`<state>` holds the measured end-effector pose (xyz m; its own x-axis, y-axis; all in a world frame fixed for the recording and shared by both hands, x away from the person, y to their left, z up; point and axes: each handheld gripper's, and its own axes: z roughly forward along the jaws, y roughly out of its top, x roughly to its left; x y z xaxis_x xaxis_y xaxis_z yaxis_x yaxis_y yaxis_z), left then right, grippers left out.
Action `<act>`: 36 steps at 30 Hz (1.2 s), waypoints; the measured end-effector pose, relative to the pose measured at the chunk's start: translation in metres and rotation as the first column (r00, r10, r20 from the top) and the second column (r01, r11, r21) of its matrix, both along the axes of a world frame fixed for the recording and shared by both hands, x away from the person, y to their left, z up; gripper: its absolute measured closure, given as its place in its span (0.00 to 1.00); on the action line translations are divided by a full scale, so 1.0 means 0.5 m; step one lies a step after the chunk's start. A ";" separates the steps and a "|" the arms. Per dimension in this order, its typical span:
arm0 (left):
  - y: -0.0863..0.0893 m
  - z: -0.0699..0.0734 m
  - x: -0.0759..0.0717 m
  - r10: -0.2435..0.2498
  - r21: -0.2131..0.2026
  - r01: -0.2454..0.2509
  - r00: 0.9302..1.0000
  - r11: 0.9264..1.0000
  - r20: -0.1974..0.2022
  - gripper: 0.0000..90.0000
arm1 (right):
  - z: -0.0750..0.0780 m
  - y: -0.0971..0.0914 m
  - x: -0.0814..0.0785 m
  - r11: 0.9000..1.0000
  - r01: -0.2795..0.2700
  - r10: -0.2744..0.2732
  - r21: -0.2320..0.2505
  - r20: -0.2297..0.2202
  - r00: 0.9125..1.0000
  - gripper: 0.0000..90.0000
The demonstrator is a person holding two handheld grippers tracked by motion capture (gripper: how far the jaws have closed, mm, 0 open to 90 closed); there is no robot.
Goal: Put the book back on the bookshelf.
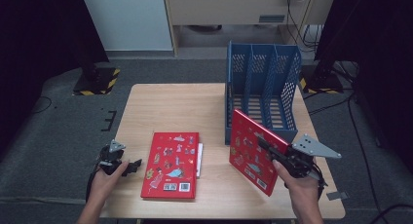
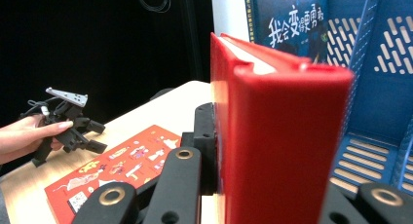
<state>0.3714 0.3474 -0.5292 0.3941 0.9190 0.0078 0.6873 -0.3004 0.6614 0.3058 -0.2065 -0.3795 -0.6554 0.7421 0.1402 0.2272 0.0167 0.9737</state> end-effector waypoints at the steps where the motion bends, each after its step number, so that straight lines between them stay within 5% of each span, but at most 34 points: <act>1: 0.000 0.000 0.000 0.001 0.000 -0.001 1.000 1.000 0.000 0.03 | 0.001 -0.002 -0.001 1.000 0.001 -0.001 0.003 0.000 1.000 0.89; 14: -0.003 0.000 0.000 -0.002 0.001 0.002 1.000 1.000 -0.001 0.03 | 0.076 -0.011 -0.001 0.999 0.029 -0.030 0.033 0.019 0.999 0.89; 26: -0.007 -0.002 0.001 -0.007 0.005 0.007 1.000 1.000 -0.006 0.03 | 0.154 -0.008 0.068 0.990 0.130 -0.131 0.047 0.022 0.991 0.89; 36: -0.006 -0.005 0.002 -0.006 -0.004 0.006 1.000 1.000 -0.005 0.02 | 0.185 -0.003 0.120 0.979 0.202 -0.203 0.026 0.031 0.979 0.89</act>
